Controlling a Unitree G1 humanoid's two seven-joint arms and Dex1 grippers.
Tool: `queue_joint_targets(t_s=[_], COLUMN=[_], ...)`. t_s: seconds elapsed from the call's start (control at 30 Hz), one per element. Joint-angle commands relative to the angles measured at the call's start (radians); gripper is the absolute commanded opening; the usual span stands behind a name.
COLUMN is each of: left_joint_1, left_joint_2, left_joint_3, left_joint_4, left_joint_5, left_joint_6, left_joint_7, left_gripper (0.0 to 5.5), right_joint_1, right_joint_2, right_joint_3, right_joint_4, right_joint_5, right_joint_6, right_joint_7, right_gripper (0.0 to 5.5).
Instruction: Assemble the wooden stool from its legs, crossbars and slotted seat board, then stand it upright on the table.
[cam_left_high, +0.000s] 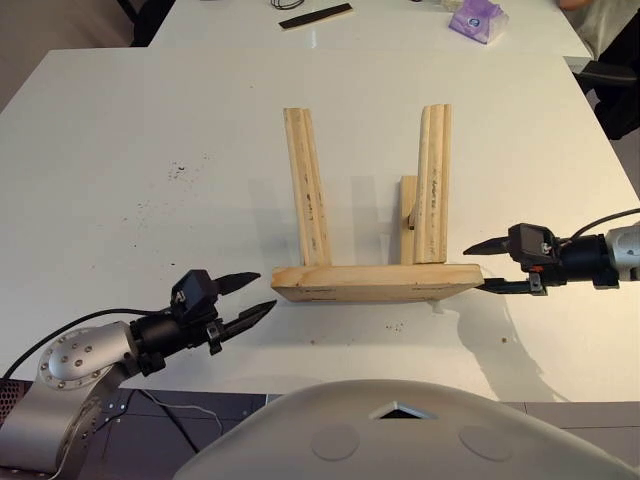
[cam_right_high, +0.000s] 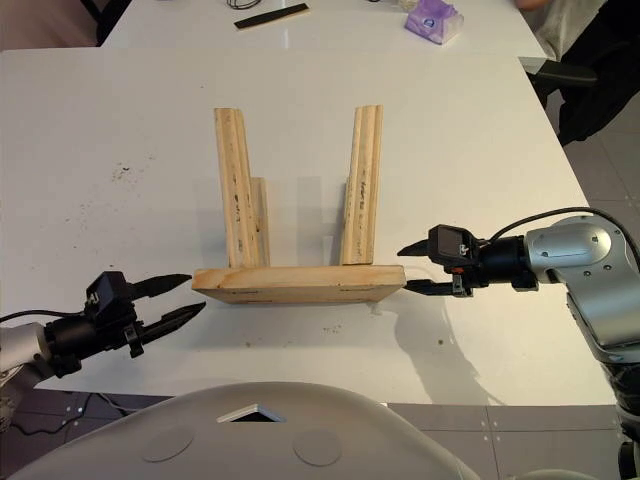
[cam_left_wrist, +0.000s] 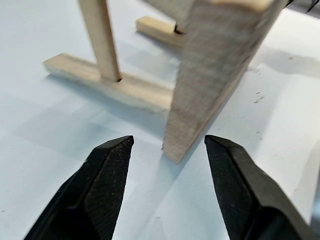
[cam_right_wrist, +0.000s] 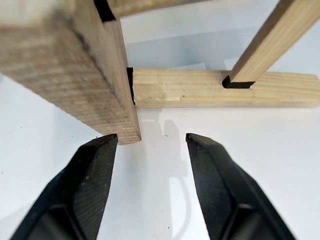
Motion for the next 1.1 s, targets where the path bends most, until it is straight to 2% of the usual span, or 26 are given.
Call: queue_joint_targets(t_s=[0.03, 0.17, 0.33, 0.47, 0.63, 0.8, 0.87, 1.1], left_joint_1=[0.0, -0.027, -0.149, -0.194, -0.147, -0.132, -0.153, -0.216], left_joint_2=[-0.018, -0.036, -0.107, -0.119, -0.089, -0.11, -0.117, -0.138], left_joint_3=[-0.024, -0.166, -0.339, -0.348, -0.295, -0.306, -0.327, -0.391], left_joint_4=[0.09, 0.199, 0.372, 0.47, 0.549, 0.581, 0.575, 0.492], left_joint_5=[0.085, 0.248, 0.394, 0.415, 0.387, 0.391, 0.407, 0.418], left_joint_6=[-0.091, -0.24, -0.38, -0.449, -0.507, -0.551, -0.542, -0.493], left_joint_7=[-0.024, -0.042, -0.018, 0.004, 0.003, 0.026, 0.041, 0.073], left_gripper=[2.68, 2.68, 2.68, 2.68, 2.68, 1.94, 1.51, 1.47], right_joint_1=[-0.005, 0.009, -0.043, -0.077, -0.051, -0.004, -0.002, 0.0], right_joint_2=[0.013, 0.035, 0.11, 0.153, 0.148, 0.146, 0.158, 0.193], right_joint_3=[0.025, 0.082, 0.21, 0.257, 0.222, 0.214, 0.219, 0.25], right_joint_4=[0.038, 0.109, 0.209, 0.289, 0.39, 0.343, 0.308, 0.206], right_joint_5=[-0.01, -0.029, -0.09, -0.155, -0.201, -0.175, -0.173, -0.163], right_joint_6=[-0.028, -0.12, -0.205, -0.262, -0.302, -0.301, -0.282, -0.224], right_joint_7=[-0.004, 0.034, 0.049, 0.018, -0.046, -0.043, -0.053, -0.076], right_gripper=[2.53, 2.53, 2.53, 2.53, 2.53, 1.82, 1.38, 0.29])
